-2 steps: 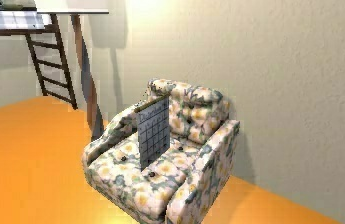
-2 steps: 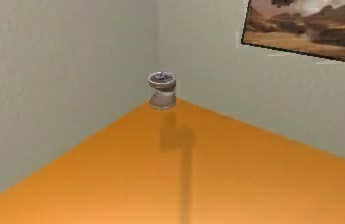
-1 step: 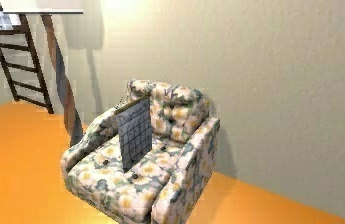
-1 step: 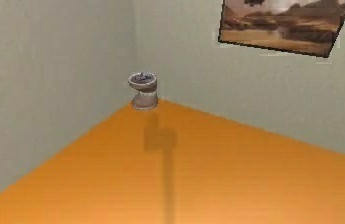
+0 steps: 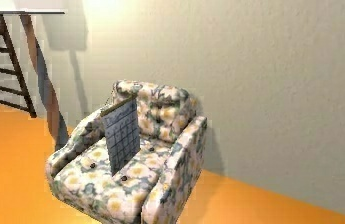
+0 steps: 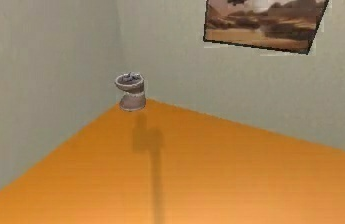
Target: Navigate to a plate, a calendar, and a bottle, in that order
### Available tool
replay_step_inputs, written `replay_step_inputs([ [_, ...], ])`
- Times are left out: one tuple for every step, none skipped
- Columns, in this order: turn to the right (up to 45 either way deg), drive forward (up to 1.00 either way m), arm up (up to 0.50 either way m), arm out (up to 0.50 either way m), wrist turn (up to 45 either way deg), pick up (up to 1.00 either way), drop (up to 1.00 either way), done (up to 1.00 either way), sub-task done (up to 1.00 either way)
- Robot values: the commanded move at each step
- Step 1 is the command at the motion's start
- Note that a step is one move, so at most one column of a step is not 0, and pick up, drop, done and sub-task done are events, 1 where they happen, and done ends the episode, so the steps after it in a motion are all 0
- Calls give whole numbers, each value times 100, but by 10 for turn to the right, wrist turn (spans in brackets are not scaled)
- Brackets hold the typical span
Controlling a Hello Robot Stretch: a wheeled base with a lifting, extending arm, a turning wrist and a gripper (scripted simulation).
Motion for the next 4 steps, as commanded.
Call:
replay_step_inputs([
  [0, 25, 0, 0, 0, 0, 0, 0, 0],
  [-180, 0, 0, 0, 0, 0, 0, 0, 0],
  [0, 0, 0, 0, 0, 0, 0, 0, 100],
  [450, 0, 0, 0, 0, 0, 0, 0, 0],
])
